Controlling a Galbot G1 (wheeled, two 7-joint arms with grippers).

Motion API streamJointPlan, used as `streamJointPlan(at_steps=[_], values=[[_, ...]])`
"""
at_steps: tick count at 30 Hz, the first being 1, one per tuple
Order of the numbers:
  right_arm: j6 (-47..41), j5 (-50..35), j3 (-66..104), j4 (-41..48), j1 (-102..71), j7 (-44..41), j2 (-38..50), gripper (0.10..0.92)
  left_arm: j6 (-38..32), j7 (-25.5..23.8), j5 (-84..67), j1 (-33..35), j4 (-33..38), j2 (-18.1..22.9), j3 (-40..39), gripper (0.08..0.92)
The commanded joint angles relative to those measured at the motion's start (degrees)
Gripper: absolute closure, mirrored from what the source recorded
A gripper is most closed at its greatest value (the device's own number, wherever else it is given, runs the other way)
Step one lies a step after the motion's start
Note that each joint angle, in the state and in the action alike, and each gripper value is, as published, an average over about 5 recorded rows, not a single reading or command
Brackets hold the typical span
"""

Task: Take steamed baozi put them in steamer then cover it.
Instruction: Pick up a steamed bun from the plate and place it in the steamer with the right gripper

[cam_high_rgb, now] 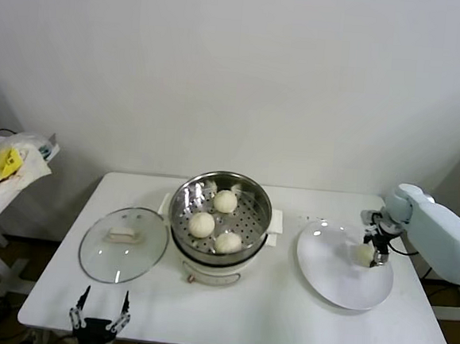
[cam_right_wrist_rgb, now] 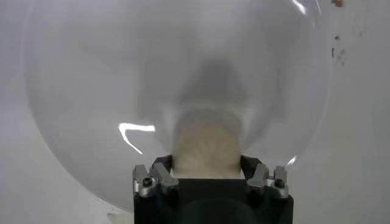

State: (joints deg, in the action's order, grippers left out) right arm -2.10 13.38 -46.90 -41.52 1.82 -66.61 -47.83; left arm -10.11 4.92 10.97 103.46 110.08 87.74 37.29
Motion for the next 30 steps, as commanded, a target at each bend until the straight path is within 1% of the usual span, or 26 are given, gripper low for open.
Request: streamJointPlan(at_steps=[1,4,9,16,19,24,30], values=[[0.22,-0.83,-1.08,0.61,0.97,0.08,-0.38,0.331,-0.09,0.03,0.11,0.13,0.13,0.06,-0.10,0.177],[-1.60,-5.61,-5.33,-1.06,4.40,0.64,0.02,0.344,0.02,-0.01,0.14,0.18,0.28,0.03,-0.28,0.177],[-6.30,-20.09,-18.27,-5.09,17.00,1.80,-0.72,0.352,0.12,0.07,0.48,-0.04,0.39,0.22,-1.58,0.177],[-10.93,-41.49,-36.25,-7.31,36.13,3.67,-7.13,0.353,1.28,-0.27,0.27,-0.59,1.50,0.40,-4.32,0.177],[-12.66,-49.23,-41.79,-9.86,42.66,4.84,-10.27,0.350,1.37,-0.42,0.84,-1.11,1.76,0.37,-5.88,0.177],[-15.80,-60.60,-47.52,-17.23,49.19,7.35,-14.33,0.347,1.65,-1.85,1.41,-0.16,2.57,-0.54,-7.93,0.177],[-18.88,-68.33,-51.26,-21.84,52.43,11.22,-19.78,0.347,0.58,-3.60,3.00,1.92,3.49,-1.45,-9.37,0.177]])
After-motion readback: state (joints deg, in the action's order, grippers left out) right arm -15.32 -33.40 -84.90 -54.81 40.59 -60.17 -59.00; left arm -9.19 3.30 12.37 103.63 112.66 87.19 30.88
